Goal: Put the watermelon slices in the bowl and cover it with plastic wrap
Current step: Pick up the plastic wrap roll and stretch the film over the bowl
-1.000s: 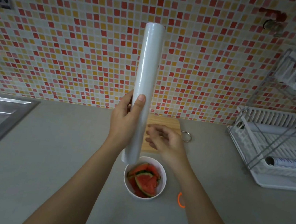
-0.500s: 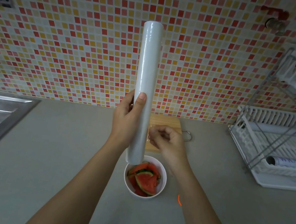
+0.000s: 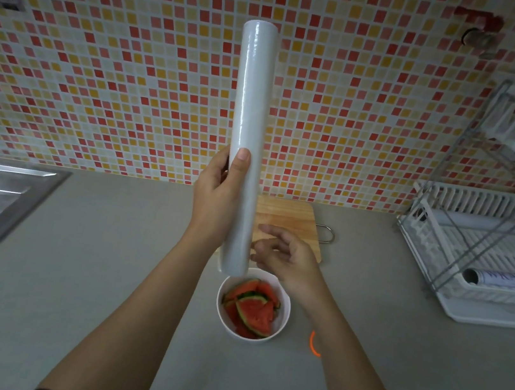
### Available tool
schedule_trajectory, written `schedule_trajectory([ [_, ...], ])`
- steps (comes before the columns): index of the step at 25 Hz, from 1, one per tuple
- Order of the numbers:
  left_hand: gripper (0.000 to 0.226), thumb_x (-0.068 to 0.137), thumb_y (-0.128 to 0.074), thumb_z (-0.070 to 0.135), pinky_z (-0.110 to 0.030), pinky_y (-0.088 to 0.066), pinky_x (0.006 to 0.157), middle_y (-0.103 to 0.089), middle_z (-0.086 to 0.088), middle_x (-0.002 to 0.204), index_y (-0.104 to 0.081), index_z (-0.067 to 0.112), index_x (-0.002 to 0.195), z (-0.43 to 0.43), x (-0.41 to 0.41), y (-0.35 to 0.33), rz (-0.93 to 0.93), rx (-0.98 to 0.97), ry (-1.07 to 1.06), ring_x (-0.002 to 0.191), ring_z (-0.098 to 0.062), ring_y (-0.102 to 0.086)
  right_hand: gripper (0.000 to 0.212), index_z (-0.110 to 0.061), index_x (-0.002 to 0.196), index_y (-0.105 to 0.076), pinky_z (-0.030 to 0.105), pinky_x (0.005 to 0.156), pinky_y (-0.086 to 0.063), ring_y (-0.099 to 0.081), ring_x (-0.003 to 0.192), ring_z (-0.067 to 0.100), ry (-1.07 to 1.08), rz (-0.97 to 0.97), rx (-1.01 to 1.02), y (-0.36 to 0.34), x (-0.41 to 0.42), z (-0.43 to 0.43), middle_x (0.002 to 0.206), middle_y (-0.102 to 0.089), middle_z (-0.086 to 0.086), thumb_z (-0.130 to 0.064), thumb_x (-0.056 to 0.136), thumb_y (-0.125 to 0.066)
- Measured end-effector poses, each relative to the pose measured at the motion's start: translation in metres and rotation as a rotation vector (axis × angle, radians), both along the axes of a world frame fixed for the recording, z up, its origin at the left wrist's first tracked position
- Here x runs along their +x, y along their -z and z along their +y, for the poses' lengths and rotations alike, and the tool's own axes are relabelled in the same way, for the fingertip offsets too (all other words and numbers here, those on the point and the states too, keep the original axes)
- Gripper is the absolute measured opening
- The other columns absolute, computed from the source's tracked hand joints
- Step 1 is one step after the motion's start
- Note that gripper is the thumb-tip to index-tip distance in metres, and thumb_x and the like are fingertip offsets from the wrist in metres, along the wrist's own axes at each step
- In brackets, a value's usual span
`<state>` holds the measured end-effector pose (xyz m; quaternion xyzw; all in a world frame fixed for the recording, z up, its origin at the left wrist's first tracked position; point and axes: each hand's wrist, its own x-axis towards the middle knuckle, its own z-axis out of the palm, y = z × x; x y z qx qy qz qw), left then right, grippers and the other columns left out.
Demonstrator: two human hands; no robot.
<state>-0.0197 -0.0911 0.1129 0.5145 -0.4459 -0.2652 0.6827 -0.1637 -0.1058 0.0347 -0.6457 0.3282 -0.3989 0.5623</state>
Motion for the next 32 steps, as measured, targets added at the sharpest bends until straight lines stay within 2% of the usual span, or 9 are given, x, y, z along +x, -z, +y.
schedule_trajectory([
  [3,0.032,0.088,-0.049,0.056,-0.035,-0.057,0.067,-0.062,0.011,0.075,-0.061,0.026,0.094,0.001,0.002,-0.002,0.003,0.021,-0.016,0.072,-0.013,-0.063,0.023,-0.043,0.089,-0.068,0.017,0.072,-0.05,-0.067,0.08,0.006,0.005,0.05,-0.074,0.002,0.0,0.0,0.078,-0.071,-0.013,-0.041,0.066,-0.072],
  [7,0.029,0.088,-0.049,0.056,-0.04,-0.059,0.067,-0.062,0.009,0.075,-0.062,0.029,0.089,0.003,0.0,-0.004,0.006,0.037,0.004,0.073,-0.017,-0.064,0.023,-0.043,0.096,-0.067,0.027,0.083,-0.052,-0.065,0.085,0.008,-0.068,0.125,-0.079,0.004,-0.011,-0.005,0.082,-0.068,-0.015,-0.035,0.075,-0.069],
  [9,0.028,0.088,-0.048,0.056,-0.037,-0.057,0.065,-0.063,0.009,0.076,-0.062,0.031,0.088,0.007,-0.003,0.001,-0.008,0.058,0.026,0.072,-0.015,-0.064,0.032,-0.037,0.102,-0.066,0.025,0.081,-0.052,-0.066,0.088,0.009,-0.108,0.03,0.021,-0.001,-0.015,-0.005,0.089,-0.068,-0.014,-0.047,0.073,-0.069],
  [13,0.041,0.089,-0.043,0.06,-0.041,-0.056,0.075,-0.064,-0.008,0.094,-0.063,0.026,0.096,0.018,-0.014,0.031,-0.078,0.182,0.024,0.085,-0.023,-0.064,0.066,-0.027,0.094,-0.066,0.022,0.058,-0.049,-0.064,0.07,0.004,0.306,-0.031,0.144,-0.027,0.001,-0.018,0.078,-0.068,-0.011,-0.08,0.072,-0.034],
  [16,0.035,0.091,-0.041,0.058,-0.028,-0.054,0.069,-0.068,0.003,0.093,-0.065,0.034,0.098,0.027,-0.022,0.052,-0.083,0.23,0.039,0.085,-0.013,-0.066,0.076,-0.025,0.079,-0.063,0.028,0.055,-0.053,-0.066,0.069,0.012,0.356,0.12,0.111,-0.031,0.021,-0.018,0.075,-0.067,-0.004,-0.086,0.068,-0.019],
  [19,0.031,0.09,-0.04,0.06,-0.029,-0.056,0.07,-0.07,0.007,0.093,-0.065,0.044,0.096,0.034,-0.027,0.07,-0.113,0.273,0.046,0.084,-0.008,-0.067,0.063,-0.019,0.071,-0.06,0.029,0.059,-0.055,-0.065,0.063,0.012,0.433,0.146,0.048,-0.014,0.03,-0.011,0.068,-0.067,0.003,-0.072,0.082,-0.028],
  [22,0.038,0.087,-0.038,0.062,-0.039,-0.055,0.076,-0.067,-0.001,0.093,-0.066,0.037,0.095,0.039,-0.03,0.092,-0.118,0.369,0.024,0.088,-0.017,-0.065,0.04,-0.023,0.063,-0.05,0.02,0.056,-0.041,-0.054,0.057,0.001,0.54,0.168,-0.023,0.011,0.033,-0.011,0.059,-0.057,-0.004,-0.044,0.094,-0.038],
  [25,0.04,0.083,-0.042,0.066,-0.027,-0.051,0.066,-0.067,0.004,0.086,-0.063,0.033,0.092,0.043,-0.036,0.109,-0.144,0.399,-0.014,0.081,-0.01,-0.064,0.034,-0.027,0.064,-0.047,0.012,0.053,-0.036,-0.052,0.056,-0.004,0.535,0.2,-0.031,0.03,0.033,-0.009,0.058,-0.054,-0.008,-0.035,0.096,-0.039],
  [32,0.033,0.087,-0.052,0.054,-0.012,-0.04,0.049,-0.065,0.009,0.062,-0.06,0.026,0.07,0.046,-0.041,0.126,-0.182,0.551,-0.086,0.06,0.001,-0.06,0.039,-0.023,0.059,-0.033,0.029,0.056,-0.022,-0.044,0.058,0.018,0.593,0.421,-0.079,0.062,0.014,-0.016,0.056,-0.045,-0.004,-0.022,0.097,-0.042],
])
